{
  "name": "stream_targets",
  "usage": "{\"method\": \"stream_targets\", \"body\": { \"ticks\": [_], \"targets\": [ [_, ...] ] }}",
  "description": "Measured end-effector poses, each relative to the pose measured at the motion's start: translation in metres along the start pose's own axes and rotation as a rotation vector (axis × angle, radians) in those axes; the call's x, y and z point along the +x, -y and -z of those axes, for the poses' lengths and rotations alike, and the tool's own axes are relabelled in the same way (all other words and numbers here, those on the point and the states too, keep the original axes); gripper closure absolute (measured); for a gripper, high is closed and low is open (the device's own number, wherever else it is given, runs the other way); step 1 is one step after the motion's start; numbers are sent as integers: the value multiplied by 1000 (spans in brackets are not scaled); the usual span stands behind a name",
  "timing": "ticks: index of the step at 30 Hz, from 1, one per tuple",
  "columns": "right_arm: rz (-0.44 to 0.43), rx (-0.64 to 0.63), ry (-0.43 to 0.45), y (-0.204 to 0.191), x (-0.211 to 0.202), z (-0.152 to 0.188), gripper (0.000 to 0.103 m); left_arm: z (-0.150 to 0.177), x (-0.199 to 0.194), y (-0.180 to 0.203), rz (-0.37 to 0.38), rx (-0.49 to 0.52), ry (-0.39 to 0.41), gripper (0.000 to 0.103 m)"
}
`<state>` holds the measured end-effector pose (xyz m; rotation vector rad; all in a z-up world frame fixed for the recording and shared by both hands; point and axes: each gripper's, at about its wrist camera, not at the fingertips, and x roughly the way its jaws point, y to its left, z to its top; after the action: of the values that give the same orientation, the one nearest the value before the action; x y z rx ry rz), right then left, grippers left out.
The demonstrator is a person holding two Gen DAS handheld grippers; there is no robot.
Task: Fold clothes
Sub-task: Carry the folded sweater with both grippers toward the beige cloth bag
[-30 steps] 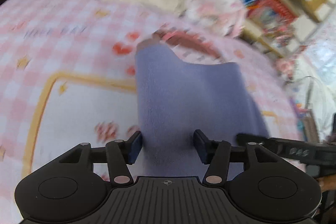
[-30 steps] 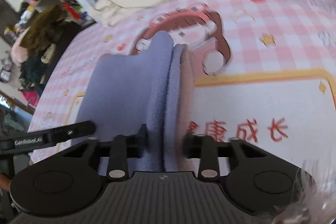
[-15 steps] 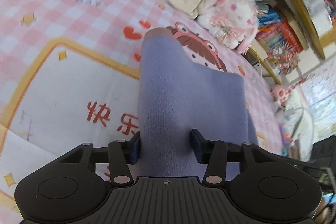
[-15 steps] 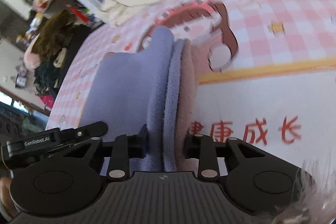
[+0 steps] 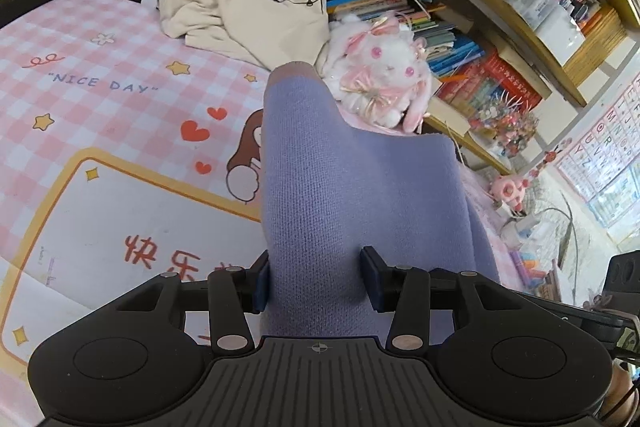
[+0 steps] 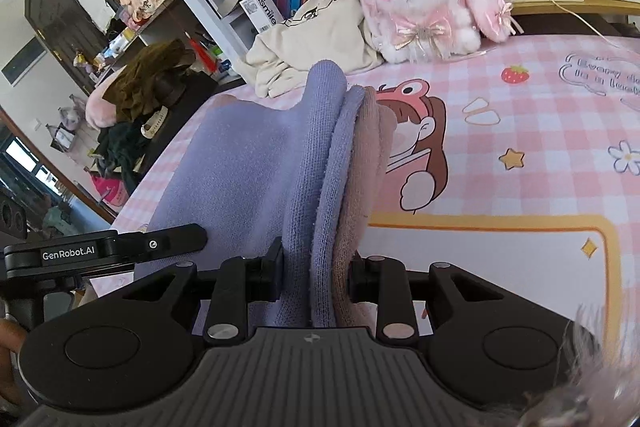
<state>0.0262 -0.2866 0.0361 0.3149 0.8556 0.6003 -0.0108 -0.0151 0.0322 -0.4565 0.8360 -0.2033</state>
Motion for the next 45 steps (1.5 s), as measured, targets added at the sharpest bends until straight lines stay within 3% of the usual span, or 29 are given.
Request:
{"method": "stream_targets", "body": {
  "ticks": [13,20,30,45],
  "targets": [
    [64,21,32,-10,-4,-10,77,-20,9,-6,68,26,-23,58],
    [119,60,53,-47,25,-9,77,-46,11,-49,119,56,-57,58],
    [171,80,85,-94,84,-33,77,-106,23,-110,178,66,-118,58],
    [222,48,66,-111,149,-84,77,-161,63,-160,224,9,-138,59]
  ]
}}
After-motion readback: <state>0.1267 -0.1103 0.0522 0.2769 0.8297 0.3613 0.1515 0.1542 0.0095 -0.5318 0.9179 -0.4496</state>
